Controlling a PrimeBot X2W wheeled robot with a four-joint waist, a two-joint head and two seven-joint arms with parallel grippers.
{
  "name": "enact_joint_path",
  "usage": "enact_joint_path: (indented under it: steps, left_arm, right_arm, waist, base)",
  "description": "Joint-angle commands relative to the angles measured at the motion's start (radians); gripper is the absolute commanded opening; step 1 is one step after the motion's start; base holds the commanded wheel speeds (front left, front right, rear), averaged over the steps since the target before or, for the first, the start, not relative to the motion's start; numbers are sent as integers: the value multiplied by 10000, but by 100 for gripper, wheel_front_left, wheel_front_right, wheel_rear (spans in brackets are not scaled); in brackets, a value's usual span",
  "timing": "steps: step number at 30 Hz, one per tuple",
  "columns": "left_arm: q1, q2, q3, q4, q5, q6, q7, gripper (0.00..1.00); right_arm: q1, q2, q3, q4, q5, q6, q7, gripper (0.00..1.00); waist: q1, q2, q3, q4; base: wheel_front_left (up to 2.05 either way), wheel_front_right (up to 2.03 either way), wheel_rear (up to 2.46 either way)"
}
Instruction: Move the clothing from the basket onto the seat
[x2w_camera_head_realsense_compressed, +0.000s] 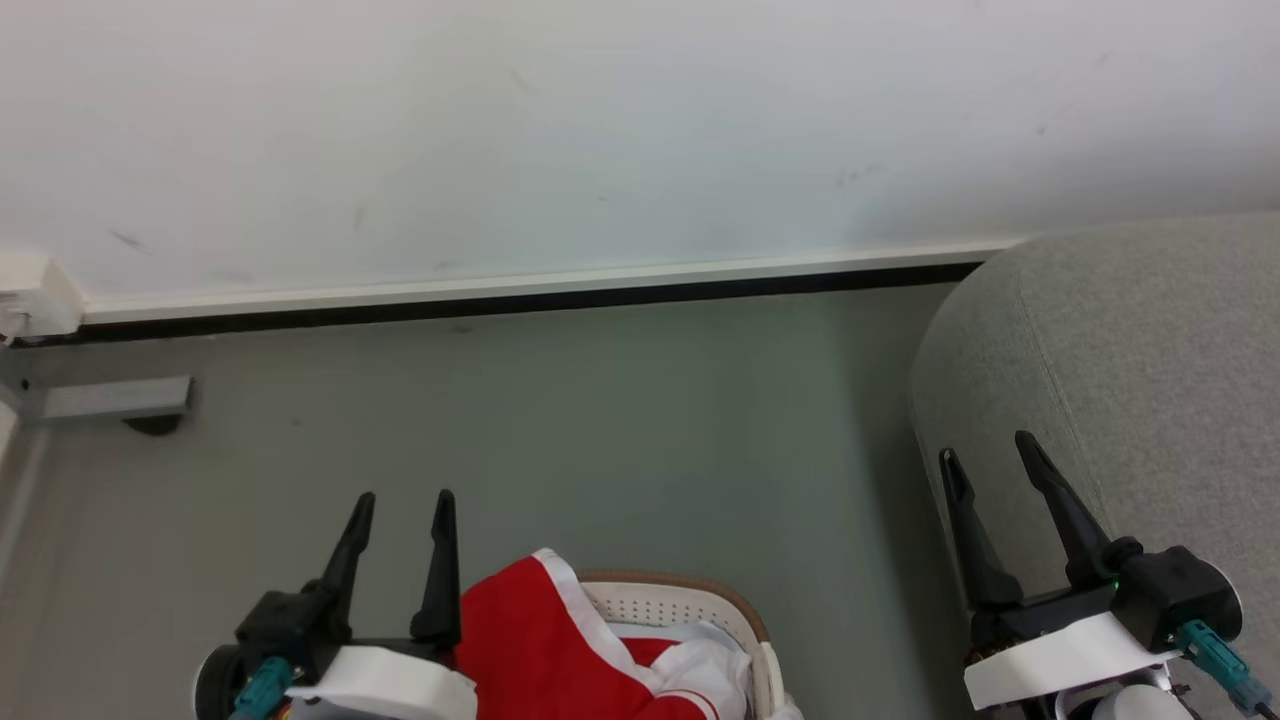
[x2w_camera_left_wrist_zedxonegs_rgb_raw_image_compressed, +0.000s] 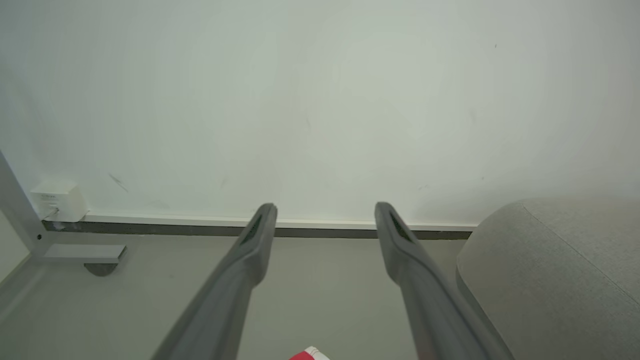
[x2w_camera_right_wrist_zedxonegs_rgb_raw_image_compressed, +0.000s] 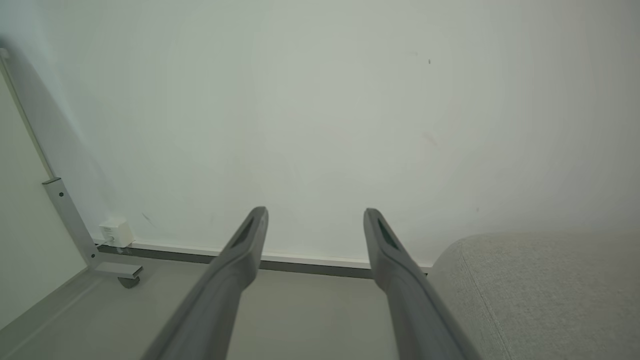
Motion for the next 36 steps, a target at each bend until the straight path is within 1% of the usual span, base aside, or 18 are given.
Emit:
enact_joint_path:
  steps: [1, 4, 5, 6, 8, 14, 27, 32, 36]
  left_arm:
    - [-262, 64, -35, 217, 143, -60, -7, 100]
    - [-464, 66, -96, 540, 213, -146, -7, 100]
    - [-673, 63, -156, 932, 251, -240, -5, 100]
    - [-673, 63, -156, 932, 251, -240, -5, 100]
    - [-927, 78, -206, 1381, 339, -374, -7, 100]
    - [-1801, 366, -513, 2943, 788, -724, -7, 100]
    - [-3923, 1299, -1776, 7116, 1912, -1133, -7, 100]
    - [-4723, 1683, -2282, 8644, 2331, -1176, 154, 100]
    - [-5324, 2061, -2718, 9536, 2783, -1209, 355, 100]
  right_arm:
    - [-201, -40, -33, -89, 8, -17, 6, 100]
    - [-290, -32, -63, -171, 32, -17, 6, 100]
    - [-388, -22, -117, -221, 59, -17, 8, 100]
    - [-388, -22, -117, -221, 59, -17, 8, 100]
    - [-485, 8, -165, -268, 62, -17, 8, 100]
    - [-830, 125, -210, -509, 104, -17, 6, 100]
    - [-1589, 370, -327, -1005, 338, -17, 8, 100]
    - [-1883, 413, -361, -1149, 493, -17, 6, 100]
    - [-2110, 416, -250, -1273, 808, -17, 6, 100]
  waist:
    - [-1, 0, 522, -417]
    - [-1, 0, 795, -612]
    - [-1, 0, 1064, -810]
    - [-1, 0, 1064, -810]
    - [-1, 0, 1330, -1007]
    - [-1, 0, 2185, -1609]
    - [-1, 0, 4290, -2534]
    - [-1, 0, 5097, -2773]
    - [-1, 0, 5747, -3034]
  base:
    - [0, 0, 0]
    - [0, 0, 0]
    - [0, 0, 0]
    - [0, 0, 0]
    - [0, 0, 0]
    - [0, 0, 0]
    - [0, 0, 0]
    - [0, 0, 0]
    - [0, 0, 0]
